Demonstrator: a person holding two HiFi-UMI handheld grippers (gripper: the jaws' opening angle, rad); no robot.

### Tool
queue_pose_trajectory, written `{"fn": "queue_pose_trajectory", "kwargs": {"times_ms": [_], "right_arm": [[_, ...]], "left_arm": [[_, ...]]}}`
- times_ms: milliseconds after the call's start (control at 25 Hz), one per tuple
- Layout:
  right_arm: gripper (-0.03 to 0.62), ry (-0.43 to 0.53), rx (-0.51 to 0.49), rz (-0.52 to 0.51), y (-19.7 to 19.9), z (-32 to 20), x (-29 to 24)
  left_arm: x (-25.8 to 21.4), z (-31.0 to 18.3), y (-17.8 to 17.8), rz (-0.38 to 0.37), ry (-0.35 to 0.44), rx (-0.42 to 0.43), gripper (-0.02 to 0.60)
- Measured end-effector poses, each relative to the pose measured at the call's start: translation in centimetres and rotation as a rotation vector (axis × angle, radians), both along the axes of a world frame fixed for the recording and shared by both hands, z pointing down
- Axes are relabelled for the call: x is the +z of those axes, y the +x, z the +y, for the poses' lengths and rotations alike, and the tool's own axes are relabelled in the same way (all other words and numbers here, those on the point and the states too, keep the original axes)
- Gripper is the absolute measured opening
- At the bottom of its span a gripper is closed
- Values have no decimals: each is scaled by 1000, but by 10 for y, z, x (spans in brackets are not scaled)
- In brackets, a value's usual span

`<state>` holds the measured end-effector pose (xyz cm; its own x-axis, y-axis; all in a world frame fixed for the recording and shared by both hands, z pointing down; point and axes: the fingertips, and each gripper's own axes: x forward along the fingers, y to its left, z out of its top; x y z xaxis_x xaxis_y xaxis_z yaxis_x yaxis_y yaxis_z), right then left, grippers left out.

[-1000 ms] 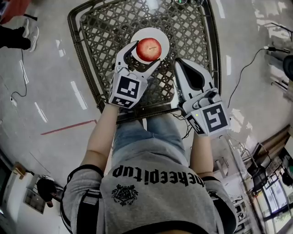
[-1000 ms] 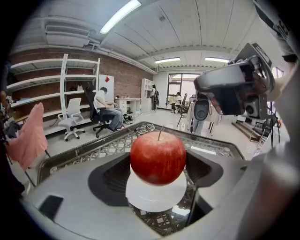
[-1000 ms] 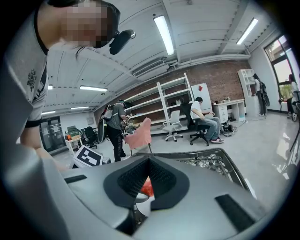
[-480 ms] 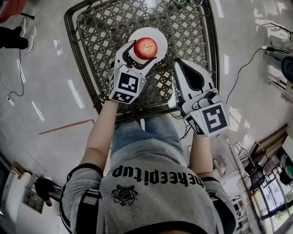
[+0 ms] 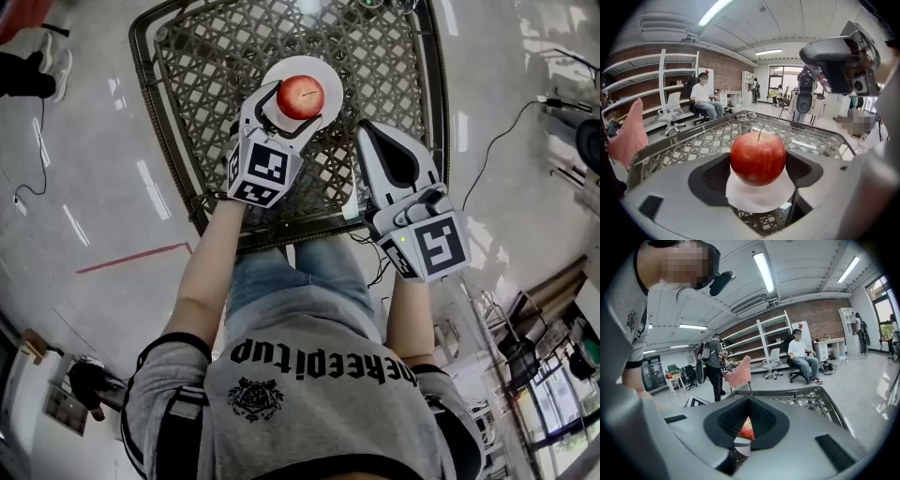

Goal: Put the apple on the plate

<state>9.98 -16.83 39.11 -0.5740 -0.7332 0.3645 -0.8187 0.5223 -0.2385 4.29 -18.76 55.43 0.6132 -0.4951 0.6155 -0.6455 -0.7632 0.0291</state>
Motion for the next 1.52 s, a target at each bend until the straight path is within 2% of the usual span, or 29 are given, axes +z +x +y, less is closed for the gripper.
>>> {"fn": "queue_pose_trajectory", "kwargs": {"times_ms": [880,1520], "right_arm": [[8,-6,0,1,2,-1,3],[8,-6,-7,7,-4,0,2]], "left_arm": [[16,3,-6,-29,-32,7,408],[17,6,-10,-14,-66,22,408]]}}
